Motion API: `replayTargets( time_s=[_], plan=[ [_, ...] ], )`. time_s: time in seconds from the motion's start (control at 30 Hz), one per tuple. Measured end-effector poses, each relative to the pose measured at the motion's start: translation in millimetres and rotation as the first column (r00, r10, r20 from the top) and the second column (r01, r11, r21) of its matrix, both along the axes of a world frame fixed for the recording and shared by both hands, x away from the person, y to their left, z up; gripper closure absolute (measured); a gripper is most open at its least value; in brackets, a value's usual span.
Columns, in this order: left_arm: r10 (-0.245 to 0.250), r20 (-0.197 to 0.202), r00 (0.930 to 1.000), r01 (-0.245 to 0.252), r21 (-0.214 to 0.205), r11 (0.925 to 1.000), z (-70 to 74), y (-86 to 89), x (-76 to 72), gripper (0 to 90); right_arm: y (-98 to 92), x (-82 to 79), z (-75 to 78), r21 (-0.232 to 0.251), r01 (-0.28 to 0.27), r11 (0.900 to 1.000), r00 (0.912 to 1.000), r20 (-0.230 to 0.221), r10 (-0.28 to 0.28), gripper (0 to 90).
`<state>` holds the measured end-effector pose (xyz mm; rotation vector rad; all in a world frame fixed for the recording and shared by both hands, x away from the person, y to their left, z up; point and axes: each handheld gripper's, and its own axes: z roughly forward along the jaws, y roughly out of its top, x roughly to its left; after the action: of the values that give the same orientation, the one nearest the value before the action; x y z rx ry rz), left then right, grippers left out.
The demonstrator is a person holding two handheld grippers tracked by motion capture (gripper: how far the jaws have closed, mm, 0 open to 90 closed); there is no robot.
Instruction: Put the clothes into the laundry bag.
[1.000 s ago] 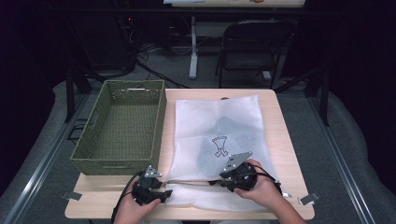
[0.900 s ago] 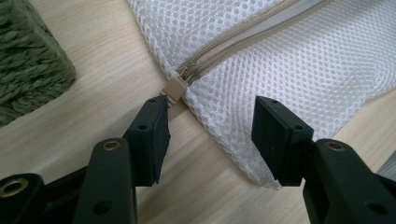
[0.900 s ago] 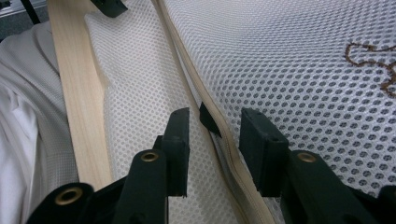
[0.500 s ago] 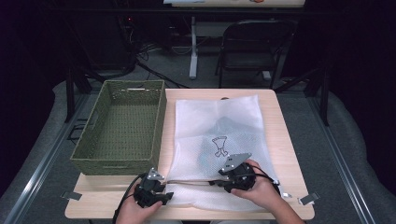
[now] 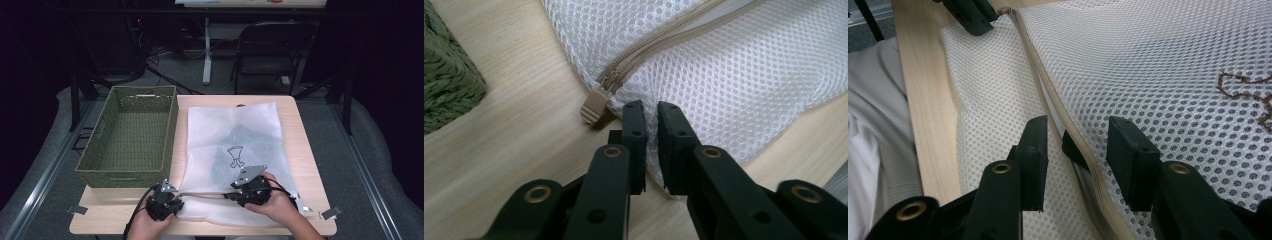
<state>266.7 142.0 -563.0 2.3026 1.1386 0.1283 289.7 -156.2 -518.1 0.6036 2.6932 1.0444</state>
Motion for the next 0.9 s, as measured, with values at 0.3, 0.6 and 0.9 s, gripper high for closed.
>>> replayTargets(
  time_s=[0.3,0.6,0.9],
  plan=[
    [0.000,0.042,0.9991,0.001,-0.018,0.9998,10.2,0.7,-2.8,87.6,16.1,2.4,0.0,0.010,-0.044,0.9990,0.9990,0.004,0.043,64.1],
    [-0.014,0.085,0.9963,0.019,-0.060,0.9980,27.2,-1.0,-3.9,88.0,34.6,11.6,1.5,0.023,-0.050,0.9985,0.9987,-0.010,0.050,67.3],
    [-0.027,0.130,0.9911,0.040,-0.094,0.9948,42.9,-3.8,-3.1,88.2,53.9,19.8,-4.9,0.007,-0.071,0.9974,0.9971,-0.027,0.072,65.3]
  ],
)
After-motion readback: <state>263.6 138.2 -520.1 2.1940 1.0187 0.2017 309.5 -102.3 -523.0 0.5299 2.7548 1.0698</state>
